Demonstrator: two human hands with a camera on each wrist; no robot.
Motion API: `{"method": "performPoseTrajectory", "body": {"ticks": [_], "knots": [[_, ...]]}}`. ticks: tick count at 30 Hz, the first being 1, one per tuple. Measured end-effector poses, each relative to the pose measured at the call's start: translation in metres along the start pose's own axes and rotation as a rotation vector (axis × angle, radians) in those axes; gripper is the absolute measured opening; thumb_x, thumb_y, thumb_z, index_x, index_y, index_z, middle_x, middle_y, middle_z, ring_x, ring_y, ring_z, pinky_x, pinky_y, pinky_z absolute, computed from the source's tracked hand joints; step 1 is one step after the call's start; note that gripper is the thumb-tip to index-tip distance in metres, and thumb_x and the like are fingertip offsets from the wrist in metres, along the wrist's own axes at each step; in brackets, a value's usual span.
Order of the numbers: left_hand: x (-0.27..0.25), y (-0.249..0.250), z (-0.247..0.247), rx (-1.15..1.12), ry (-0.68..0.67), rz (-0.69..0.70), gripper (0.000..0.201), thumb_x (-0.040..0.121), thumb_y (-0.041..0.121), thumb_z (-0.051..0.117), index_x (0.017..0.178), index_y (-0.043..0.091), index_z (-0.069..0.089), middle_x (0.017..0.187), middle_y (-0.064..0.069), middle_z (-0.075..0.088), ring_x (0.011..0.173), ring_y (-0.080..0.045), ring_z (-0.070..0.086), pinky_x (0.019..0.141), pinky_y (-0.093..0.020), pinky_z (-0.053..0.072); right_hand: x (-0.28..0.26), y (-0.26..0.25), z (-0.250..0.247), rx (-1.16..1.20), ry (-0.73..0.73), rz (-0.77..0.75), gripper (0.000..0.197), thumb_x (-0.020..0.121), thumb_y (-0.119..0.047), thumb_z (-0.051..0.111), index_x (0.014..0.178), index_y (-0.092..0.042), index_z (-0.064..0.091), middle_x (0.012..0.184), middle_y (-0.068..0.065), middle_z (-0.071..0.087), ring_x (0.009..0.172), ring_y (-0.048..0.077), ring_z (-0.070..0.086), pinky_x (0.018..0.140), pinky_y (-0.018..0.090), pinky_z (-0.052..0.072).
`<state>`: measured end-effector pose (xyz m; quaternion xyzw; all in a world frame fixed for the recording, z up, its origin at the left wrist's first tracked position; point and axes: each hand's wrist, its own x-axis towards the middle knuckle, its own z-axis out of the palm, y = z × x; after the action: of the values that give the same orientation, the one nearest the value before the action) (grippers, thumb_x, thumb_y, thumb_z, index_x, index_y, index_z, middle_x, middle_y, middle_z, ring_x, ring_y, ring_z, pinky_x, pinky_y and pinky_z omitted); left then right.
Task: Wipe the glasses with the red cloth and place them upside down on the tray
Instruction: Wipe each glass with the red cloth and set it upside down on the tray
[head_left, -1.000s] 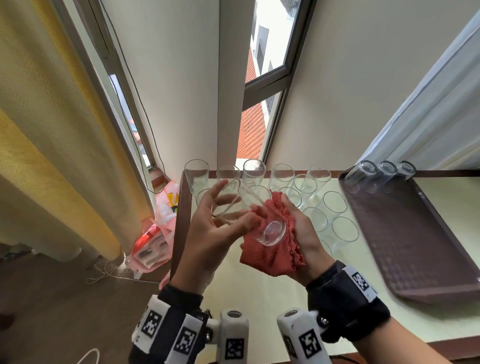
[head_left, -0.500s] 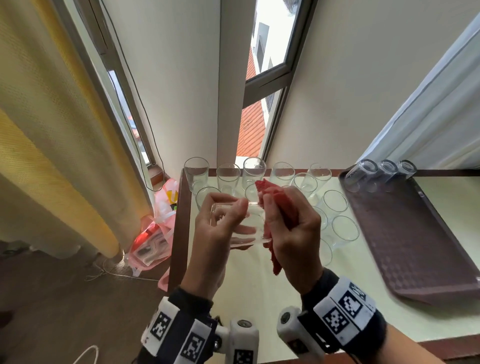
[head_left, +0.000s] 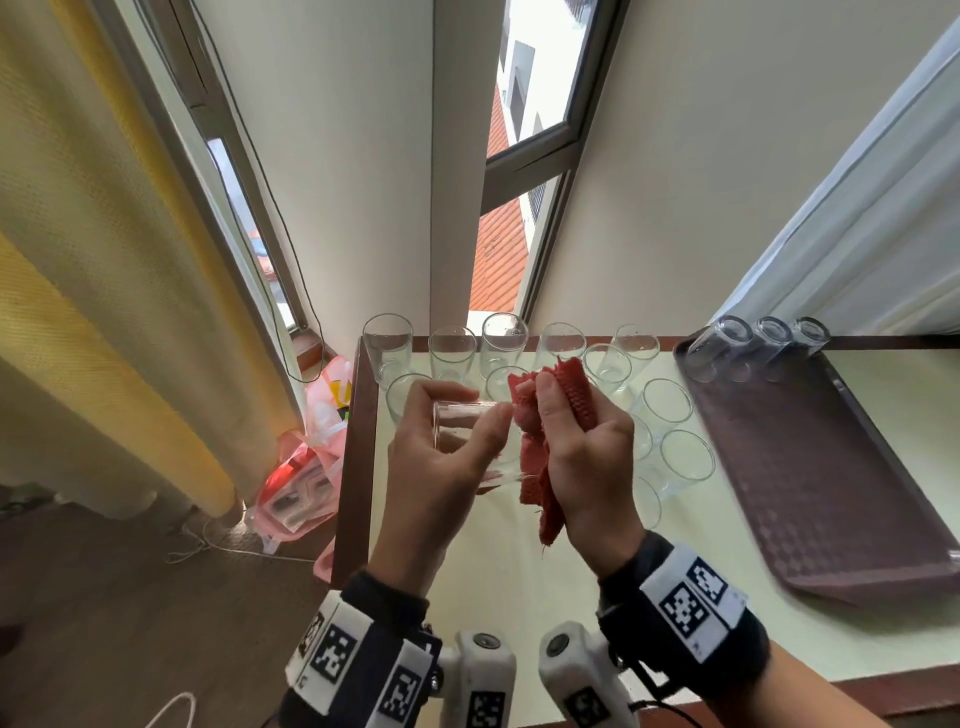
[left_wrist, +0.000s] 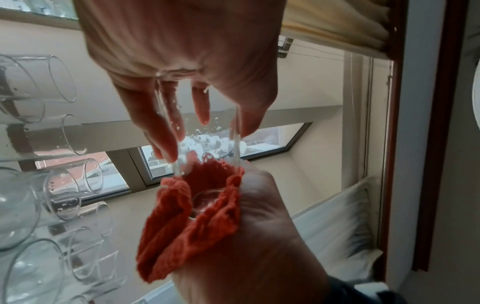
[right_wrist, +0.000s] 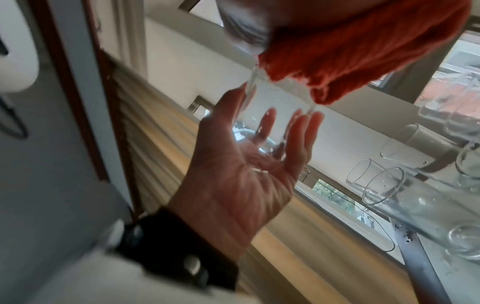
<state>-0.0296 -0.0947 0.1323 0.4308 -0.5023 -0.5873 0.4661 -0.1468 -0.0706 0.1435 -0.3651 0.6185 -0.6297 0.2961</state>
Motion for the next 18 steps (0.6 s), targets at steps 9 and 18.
{"method": "performPoseTrajectory", "body": {"ticks": [9,18], "knots": [[-0.002,-0.001,-0.014,-0.01,-0.052,0.203,0.087,0.059,0.042,0.087,0.134,0.03,0.043,0.118,0.003,0.068,0.103,-0.022,0.068,0.088,-0.043,0.058,0.008,-0.008,0.001,0.44,-0.066,0.396,0.03,0.098,-0.028,0.053,0.102,-0.001,0.066,0.089,0.019,0.068,0.078,0.03,0.064,0.074,0.042,0.056],[0.0,-0.01,-0.007,0.193,-0.107,0.338,0.053,0.071,0.046,0.077,0.118,0.023,0.064,0.131,0.022,0.051,0.131,-0.003,0.048,0.107,-0.019,0.04,0.002,-0.003,0.003,0.411,-0.076,0.585,0.039,0.096,-0.027,0.059,0.115,0.007,0.062,0.108,0.034,0.065,0.094,0.047,0.064,0.094,0.069,0.047]]}}
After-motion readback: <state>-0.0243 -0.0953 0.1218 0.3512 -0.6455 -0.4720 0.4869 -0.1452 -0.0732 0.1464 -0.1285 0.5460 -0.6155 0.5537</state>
